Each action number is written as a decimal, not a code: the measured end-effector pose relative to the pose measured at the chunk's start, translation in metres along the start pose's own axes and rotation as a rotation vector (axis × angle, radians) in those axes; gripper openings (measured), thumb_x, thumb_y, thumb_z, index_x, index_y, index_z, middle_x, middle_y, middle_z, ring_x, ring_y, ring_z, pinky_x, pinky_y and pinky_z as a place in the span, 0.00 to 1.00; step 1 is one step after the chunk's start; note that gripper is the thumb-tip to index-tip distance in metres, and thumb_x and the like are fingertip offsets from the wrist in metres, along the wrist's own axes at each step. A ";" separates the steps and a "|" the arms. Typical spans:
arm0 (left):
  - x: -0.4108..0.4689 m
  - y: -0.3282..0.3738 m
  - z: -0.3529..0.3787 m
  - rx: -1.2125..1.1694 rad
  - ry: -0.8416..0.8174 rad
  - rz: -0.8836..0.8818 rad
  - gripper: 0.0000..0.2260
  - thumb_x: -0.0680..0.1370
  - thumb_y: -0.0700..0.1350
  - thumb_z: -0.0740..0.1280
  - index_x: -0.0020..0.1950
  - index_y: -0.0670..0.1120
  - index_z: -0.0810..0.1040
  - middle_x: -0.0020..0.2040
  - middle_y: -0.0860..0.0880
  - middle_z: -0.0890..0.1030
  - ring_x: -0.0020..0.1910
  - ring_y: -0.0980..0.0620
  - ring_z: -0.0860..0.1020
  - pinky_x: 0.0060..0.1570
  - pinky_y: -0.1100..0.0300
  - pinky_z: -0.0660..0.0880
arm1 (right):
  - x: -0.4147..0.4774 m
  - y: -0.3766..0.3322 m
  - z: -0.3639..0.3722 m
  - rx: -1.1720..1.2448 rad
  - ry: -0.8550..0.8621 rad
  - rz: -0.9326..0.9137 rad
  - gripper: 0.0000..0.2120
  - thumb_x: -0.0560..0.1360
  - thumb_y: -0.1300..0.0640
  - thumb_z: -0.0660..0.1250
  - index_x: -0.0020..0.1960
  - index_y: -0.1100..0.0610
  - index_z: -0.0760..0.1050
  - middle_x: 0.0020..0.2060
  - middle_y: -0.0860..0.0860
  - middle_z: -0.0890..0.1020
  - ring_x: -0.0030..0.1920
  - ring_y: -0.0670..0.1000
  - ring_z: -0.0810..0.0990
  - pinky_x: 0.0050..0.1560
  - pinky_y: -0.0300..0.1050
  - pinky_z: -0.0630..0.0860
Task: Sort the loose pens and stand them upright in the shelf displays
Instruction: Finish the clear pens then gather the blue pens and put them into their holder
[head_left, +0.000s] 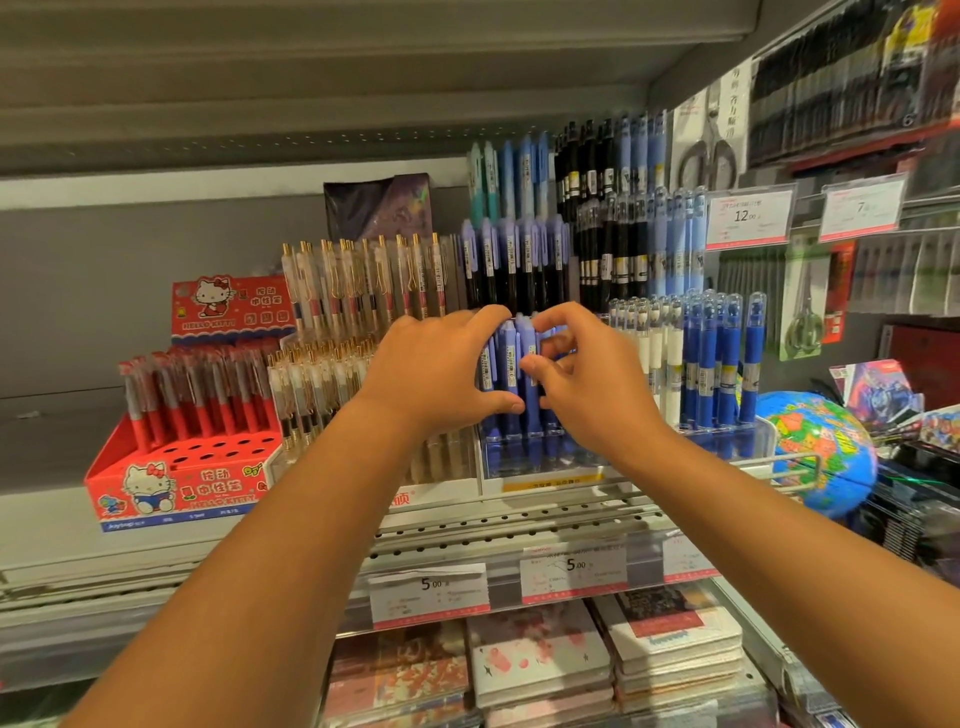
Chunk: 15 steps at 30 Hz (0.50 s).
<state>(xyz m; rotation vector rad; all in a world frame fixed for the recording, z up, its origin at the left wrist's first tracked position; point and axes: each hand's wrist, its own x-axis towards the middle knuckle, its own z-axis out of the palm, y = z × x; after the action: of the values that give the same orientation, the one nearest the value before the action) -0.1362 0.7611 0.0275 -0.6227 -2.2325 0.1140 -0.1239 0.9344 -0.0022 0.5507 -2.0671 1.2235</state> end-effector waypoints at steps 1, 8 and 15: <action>0.000 0.000 0.000 0.001 -0.005 -0.003 0.40 0.67 0.71 0.69 0.72 0.53 0.65 0.60 0.53 0.80 0.55 0.48 0.80 0.49 0.52 0.72 | -0.001 0.001 0.000 0.002 0.005 -0.002 0.11 0.78 0.59 0.69 0.58 0.52 0.72 0.40 0.49 0.77 0.37 0.50 0.79 0.40 0.52 0.81; -0.001 0.007 -0.003 0.043 -0.026 -0.037 0.40 0.68 0.71 0.69 0.73 0.52 0.64 0.64 0.51 0.78 0.59 0.46 0.78 0.56 0.50 0.70 | -0.009 0.002 0.002 0.003 0.018 0.007 0.15 0.78 0.59 0.69 0.61 0.50 0.69 0.40 0.47 0.76 0.36 0.40 0.76 0.35 0.31 0.73; -0.036 0.023 -0.001 -0.031 0.078 -0.183 0.50 0.64 0.70 0.72 0.78 0.48 0.58 0.74 0.46 0.66 0.75 0.45 0.61 0.72 0.48 0.56 | -0.029 0.008 0.002 -0.184 -0.106 0.057 0.25 0.72 0.56 0.75 0.64 0.52 0.67 0.43 0.44 0.76 0.42 0.44 0.77 0.47 0.43 0.79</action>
<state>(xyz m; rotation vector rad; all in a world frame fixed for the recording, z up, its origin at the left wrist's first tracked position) -0.1064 0.7641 -0.0030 -0.4287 -2.2073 -0.0369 -0.1093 0.9365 -0.0287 0.4824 -2.2702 1.0410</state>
